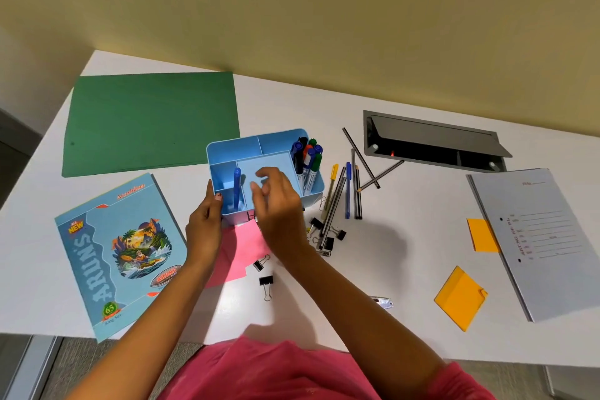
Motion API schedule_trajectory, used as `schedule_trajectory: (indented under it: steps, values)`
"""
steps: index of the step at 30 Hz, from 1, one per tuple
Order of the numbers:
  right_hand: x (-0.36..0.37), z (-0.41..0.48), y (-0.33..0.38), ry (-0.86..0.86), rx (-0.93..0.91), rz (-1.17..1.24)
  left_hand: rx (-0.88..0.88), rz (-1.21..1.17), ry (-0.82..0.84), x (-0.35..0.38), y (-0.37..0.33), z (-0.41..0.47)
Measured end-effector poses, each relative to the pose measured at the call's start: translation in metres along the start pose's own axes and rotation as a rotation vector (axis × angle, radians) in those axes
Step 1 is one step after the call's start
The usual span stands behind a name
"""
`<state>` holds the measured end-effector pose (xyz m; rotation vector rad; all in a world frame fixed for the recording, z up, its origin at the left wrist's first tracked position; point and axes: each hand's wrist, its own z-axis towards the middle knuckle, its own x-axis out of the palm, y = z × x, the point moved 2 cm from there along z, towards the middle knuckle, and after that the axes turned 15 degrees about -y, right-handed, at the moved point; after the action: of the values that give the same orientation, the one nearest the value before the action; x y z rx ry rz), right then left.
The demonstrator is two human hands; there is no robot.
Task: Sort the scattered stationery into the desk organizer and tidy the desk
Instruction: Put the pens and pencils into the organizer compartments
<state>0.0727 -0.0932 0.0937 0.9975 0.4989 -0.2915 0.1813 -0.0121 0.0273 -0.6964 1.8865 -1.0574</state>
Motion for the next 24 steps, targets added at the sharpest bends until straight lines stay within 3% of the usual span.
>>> schedule_trajectory:
  steps: [8, 11, 15, 24]
  values:
    - [-0.053, 0.013, -0.09, -0.301, 0.216, -0.177, -0.018, -0.02, 0.009, -0.001, 0.003, 0.001]
    - [-0.06, 0.014, -0.132, -0.258, 0.235, -0.297, -0.014, -0.016, 0.01, 0.0, 0.001, 0.0]
    - [-0.06, 0.014, -0.163, -0.072, 0.559, -0.476, -0.009, -0.003, 0.007, -0.001, 0.001, 0.0]
    - [-0.058, 0.016, -0.172, 0.029, 0.686, -0.523, 0.008, 0.008, 0.002, -0.002, 0.001, 0.001]
